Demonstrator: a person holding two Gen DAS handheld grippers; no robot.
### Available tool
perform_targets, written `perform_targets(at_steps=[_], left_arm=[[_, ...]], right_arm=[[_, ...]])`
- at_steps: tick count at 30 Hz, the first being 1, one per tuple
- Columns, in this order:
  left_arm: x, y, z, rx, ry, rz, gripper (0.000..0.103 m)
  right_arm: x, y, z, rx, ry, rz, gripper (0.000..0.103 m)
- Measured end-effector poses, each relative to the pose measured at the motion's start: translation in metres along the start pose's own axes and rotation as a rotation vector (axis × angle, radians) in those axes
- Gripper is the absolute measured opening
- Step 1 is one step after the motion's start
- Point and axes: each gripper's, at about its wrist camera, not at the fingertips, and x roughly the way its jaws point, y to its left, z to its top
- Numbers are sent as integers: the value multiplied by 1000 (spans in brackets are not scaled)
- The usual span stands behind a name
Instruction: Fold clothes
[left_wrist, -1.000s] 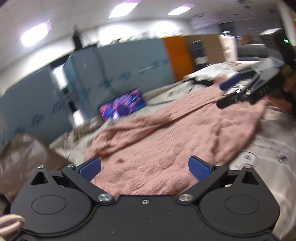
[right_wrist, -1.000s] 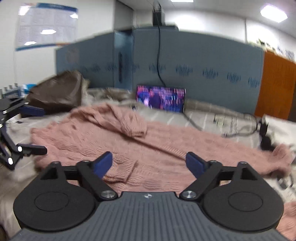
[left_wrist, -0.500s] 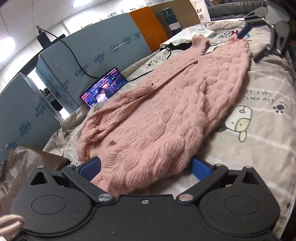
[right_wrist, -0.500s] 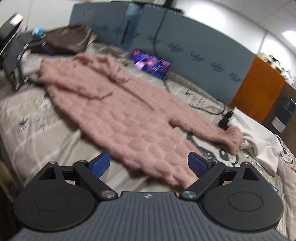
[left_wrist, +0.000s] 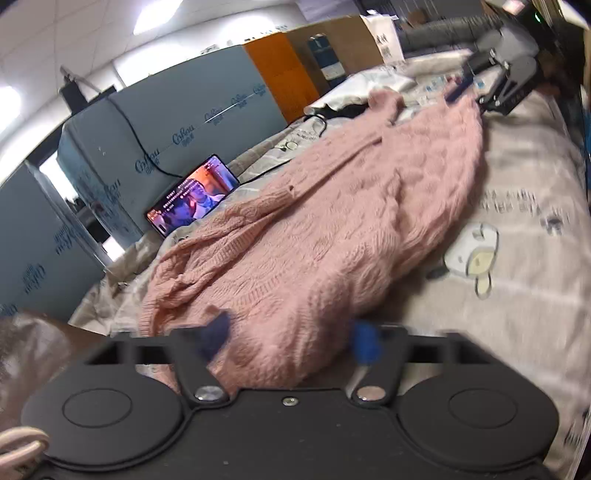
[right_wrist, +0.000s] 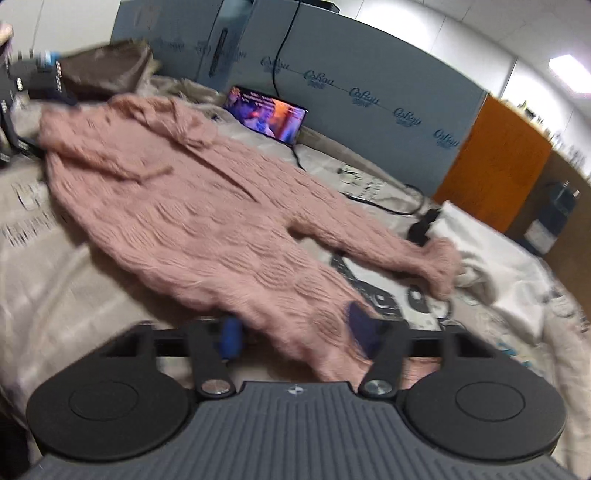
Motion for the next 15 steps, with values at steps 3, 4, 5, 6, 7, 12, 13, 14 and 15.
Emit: perform_targets(at_steps=[3,4,5,6,7,12,13,14,15], left_arm=[[5,7,8,-71,-42,39,30],[7,9,11,-95,-57,53,27],[9,13,14,-108,-65,74,26],[12,18,18,-117,-69,99,25],[16,24,23,-124,-74,123,25],[39,60,41,-159,-63,173,25],[46,67,44,-163,-49,171,25],[53,74,46,-171,-36,167,25],[59,81,47,-186,-21,158,26]], right_arm=[[-1,-13,10,41,-59,17,12],[-2,-18,14,51,-86,19,12],[-1,-23,19,60,-113,21,11],[0,-27,24,64,-136,22,10],[2,-32,30,63,-154,22,10],[35,-56,59,37,-168,52,9],[43,-62,64,40,-159,65,9],[52,-67,67,44,-144,79,9],[61,-72,70,48,-128,94,9]])
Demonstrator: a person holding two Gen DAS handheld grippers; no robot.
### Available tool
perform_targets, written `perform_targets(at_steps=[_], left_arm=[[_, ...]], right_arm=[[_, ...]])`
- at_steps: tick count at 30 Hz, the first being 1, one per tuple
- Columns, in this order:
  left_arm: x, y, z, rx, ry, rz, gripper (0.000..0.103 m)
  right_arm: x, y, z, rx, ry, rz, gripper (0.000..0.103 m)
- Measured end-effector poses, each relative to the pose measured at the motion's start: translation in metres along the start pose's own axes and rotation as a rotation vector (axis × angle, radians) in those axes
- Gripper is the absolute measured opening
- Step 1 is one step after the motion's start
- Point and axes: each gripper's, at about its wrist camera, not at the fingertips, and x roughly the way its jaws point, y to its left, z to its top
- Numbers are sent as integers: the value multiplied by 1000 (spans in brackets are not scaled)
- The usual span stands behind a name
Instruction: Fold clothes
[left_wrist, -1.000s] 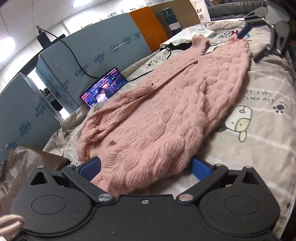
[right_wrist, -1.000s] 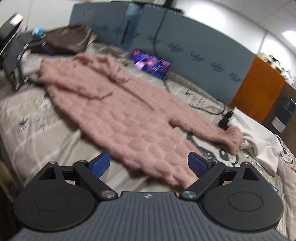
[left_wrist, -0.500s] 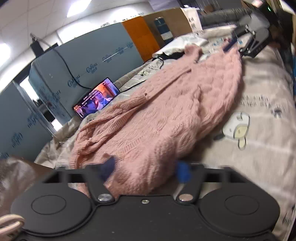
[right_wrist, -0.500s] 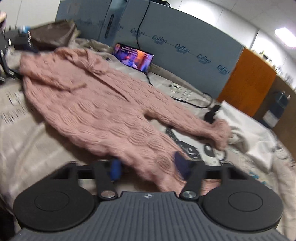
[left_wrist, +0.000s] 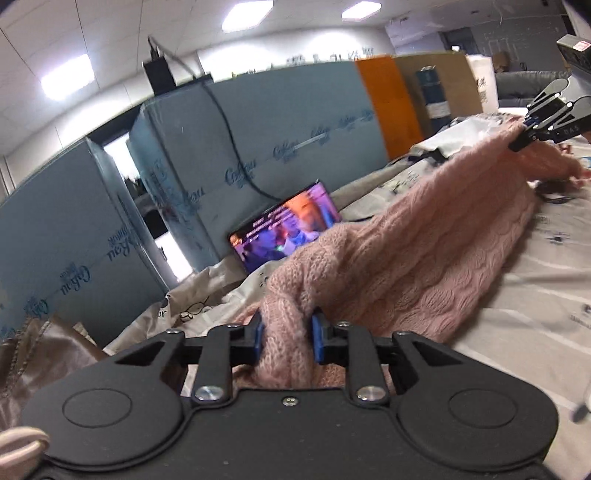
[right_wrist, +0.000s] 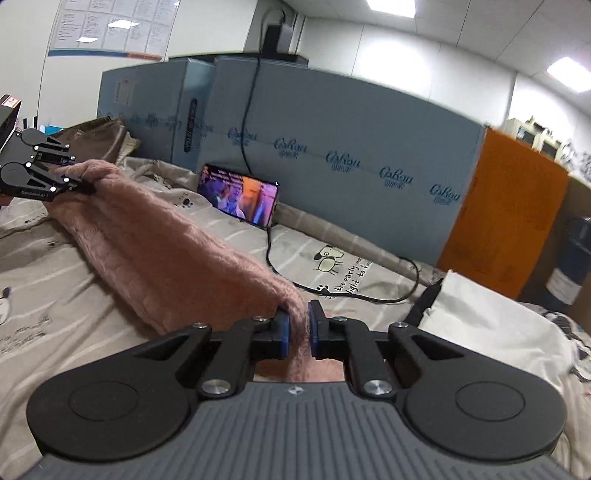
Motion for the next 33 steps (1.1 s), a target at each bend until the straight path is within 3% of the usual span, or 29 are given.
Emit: perform_targets(at_steps=[2,4,5,6,8,9,15,18,24,30,33], left_arm=[[13,10,3,-33,31,-14,29],[20,13,3,-70,31,-7,44],[22,15,2,-89,30,-3,53],[23,14,2,-107,20,18,71],[24,12,3,-144,-1,70,90],[27,11,4,-162,1,88,94],[53,15,-1,-222,106,166,103],[52,19,-3,-277,117,162,103],[38,26,-6,-392,103,199,103],[12,24,-7,-588,54,158,103],[3,13,-11,-631,27,135,103]], right_arm=[[17,-12,5,11,33,29,9],[32,-20,6,23,56,39,14],[37,-24,6,33,63,37,23],[41,-28,4,44,61,23,38],[42,-33,-1,78,40,-25,60],[43,-36,-3,96,29,-50,66],[33,-52,-21,232,-32,-162,83],[15,-57,-28,297,-66,-179,83],[-23,-66,-50,465,-105,-345,83],[-38,-59,-78,686,-126,-318,83],[-31,-53,-76,711,-124,-296,82]])
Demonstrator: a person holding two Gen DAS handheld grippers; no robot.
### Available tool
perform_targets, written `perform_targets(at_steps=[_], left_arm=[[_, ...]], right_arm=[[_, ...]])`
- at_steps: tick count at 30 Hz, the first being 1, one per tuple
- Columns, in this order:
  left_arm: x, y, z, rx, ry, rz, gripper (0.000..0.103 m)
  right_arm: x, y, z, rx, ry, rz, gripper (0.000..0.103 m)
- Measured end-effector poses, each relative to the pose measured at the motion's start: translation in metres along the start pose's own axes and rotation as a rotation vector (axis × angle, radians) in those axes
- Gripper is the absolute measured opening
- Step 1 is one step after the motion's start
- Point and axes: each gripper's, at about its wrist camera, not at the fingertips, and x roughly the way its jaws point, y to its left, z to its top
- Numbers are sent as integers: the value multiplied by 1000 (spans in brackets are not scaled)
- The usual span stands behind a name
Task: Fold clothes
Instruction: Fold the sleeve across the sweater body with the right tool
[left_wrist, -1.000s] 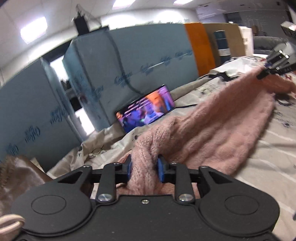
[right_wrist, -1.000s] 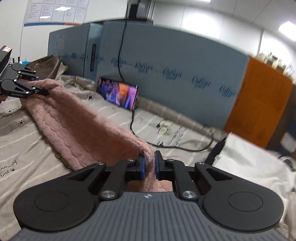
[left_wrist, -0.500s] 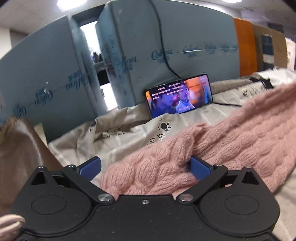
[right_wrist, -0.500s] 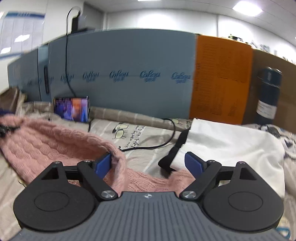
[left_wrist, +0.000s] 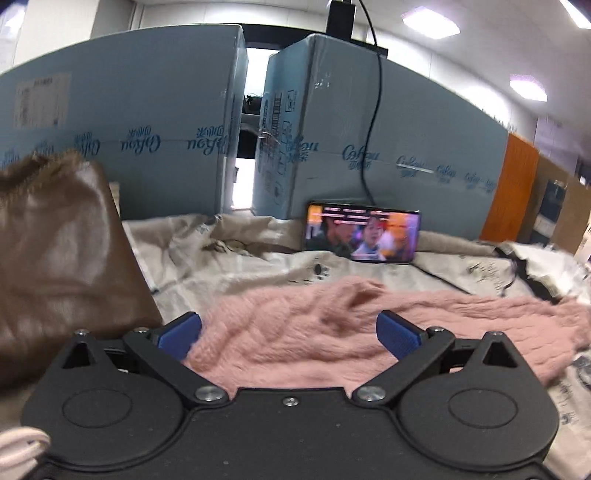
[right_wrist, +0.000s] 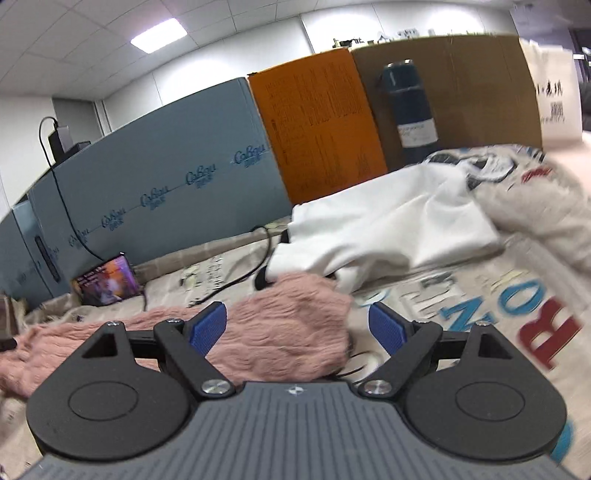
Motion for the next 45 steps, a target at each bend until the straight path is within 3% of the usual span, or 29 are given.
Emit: perform_targets(at_steps=[4,7,8,11,14,18,22,25,26,27,28,29,32,34,39,43,45], left_arm=[[-1,-9,-7,47,-13,-3,103],[2,-7,-7,48,1,9,103],[2,-6,-7,45,0,14,103],[1,-2,-5,74,4,40,103],[3,1,-1,142,15,74,103],[5,11,12,240,-5,138,103],[33,19,12,289,51,211,103],[48,18,9,339,73,235,103],[46,18,11,339,56,240,103],[44,18,14,332,35,246,103],[41,19,16,325,14,253,103],[33,19,19,304,-8,242,103],[3,18,24,221,-74,192,103],[-16,17,28,165,-118,158,103],[-40,4,5,35,-53,-27,103],[-28,-4,-10,29,-2,-49,103],[-19,-7,-14,39,10,-38,103]], right_arm=[[14,23,0,-102,24,-45,76],[26,38,-3,-210,48,-105,38],[30,41,-4,-238,54,-129,21],[35,48,-5,-297,56,-143,12],[30,57,0,-360,-3,-157,10],[23,63,9,-374,-62,-166,10],[43,52,0,-327,52,-203,10],[49,45,-3,-288,88,-213,17],[46,45,-2,-287,76,-218,30],[41,46,0,-282,56,-227,51],[36,46,1,-275,36,-237,61],[30,45,3,-253,19,-240,72],[14,39,7,-154,7,-226,80],[11,35,7,-101,23,-213,81],[17,23,3,42,70,-193,82],[42,25,-7,54,161,-196,82],[51,32,-11,30,166,-205,80]])
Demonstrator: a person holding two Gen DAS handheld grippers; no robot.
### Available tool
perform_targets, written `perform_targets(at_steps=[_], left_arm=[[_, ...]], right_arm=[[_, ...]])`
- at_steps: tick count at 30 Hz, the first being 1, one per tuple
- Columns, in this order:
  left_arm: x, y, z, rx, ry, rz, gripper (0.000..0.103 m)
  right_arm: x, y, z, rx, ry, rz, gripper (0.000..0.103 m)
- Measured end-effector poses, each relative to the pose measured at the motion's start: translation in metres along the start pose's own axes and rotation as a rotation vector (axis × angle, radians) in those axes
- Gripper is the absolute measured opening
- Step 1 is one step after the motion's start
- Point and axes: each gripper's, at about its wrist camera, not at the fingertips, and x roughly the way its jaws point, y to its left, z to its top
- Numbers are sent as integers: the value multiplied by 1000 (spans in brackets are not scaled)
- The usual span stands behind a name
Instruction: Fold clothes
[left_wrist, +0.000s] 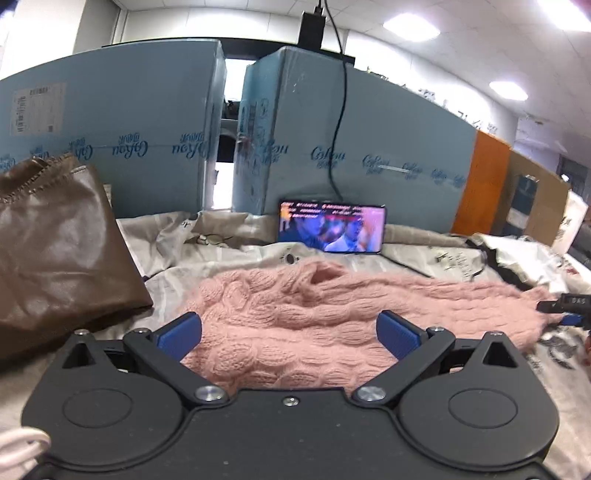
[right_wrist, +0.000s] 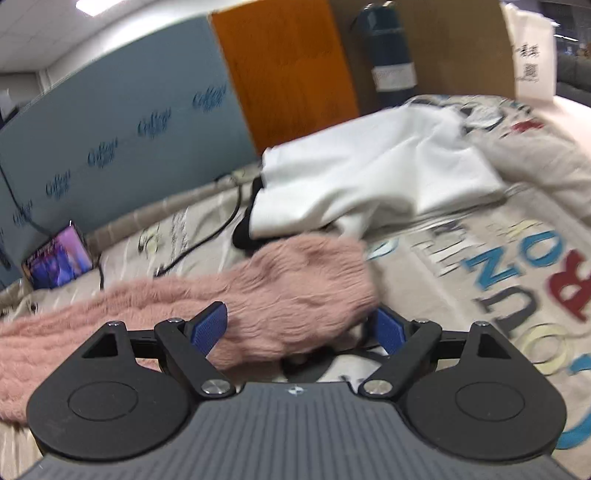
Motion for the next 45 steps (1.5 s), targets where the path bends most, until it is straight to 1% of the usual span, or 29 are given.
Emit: perform_targets(at_steps=[1,2,3,4,5,6,8,11,12,14,16,19,20,21,22,23,24,26,29,32,34,36,38,39,40,42,45], left_arm=[[5,1,-1,-6,12,1,103],[9,3,-2,-16,23,4,103],[13,5,-3,-26,32,6,103],[13,5,-3,-30,33,6,103],[12,6,-4,-32,30,4,103],[12,6,-5,-34,27,1,103],[10,8,-7,-37,22,-3,103],[9,7,-8,-35,22,-5,103],[11,7,-9,-35,22,-7,103],[14,8,-9,-36,22,-10,103],[14,8,-9,-39,24,-13,103],[15,8,-10,-38,26,-15,103],[15,8,-11,-37,26,-16,103],[15,8,-11,-36,27,-16,103],[15,8,-11,-37,28,-17,103],[16,8,-11,-38,31,-18,103],[17,8,-12,-38,33,-18,103],[17,8,-12,-38,36,-19,103],[18,8,-13,-39,36,-22,103],[19,9,-14,-46,43,-27,103],[19,9,-14,-47,43,-28,103],[19,10,-14,-50,41,-30,103],[18,11,-14,-60,33,-34,103],[17,12,-14,-65,29,-36,103],[16,13,-13,-72,21,-39,103],[14,15,-13,-89,3,-43,103],[11,18,-12,-109,-16,-33,103]], right_arm=[[1,3,0,-9,-3,-7,76],[1,6,-1,-17,-4,-10,62],[2,9,-1,-24,-5,-13,41],[1,10,0,-18,-2,11,34],[-1,11,0,-10,-4,39,21],[-5,15,1,-12,-20,50,18],[-16,27,4,-33,-70,75,18],[-34,52,7,-89,-161,142,18],[-38,62,7,-124,-178,152,18],[-41,84,4,-202,-186,168,18],[-38,100,-2,-267,-148,201,18],[-30,123,-13,-363,-69,243,21],[-29,129,-17,-398,-46,252,27],[-30,135,-20,-428,-41,265,46],[-32,139,-24,-457,-42,279,59],[-36,144,-28,-471,-55,298,81],[-40,146,-30,-473,-71,321,84],[-45,151,-33,-461,-69,354,84],[-46,155,-42,-444,-49,374,84],[-38,161,-52,-444,11,421,84],[-32,166,-58,-464,37,423,84],[-35,166,-58,-472,24,427,84],[-43,156,-51,-413,-24,470,84],[-48,147,-46,-363,-63,473,84],[-54,137,-41,-308,-107,468,84],[-60,117,-33,-203,-175,389,84],[-52,92,-29,-64,-173,245,85]])
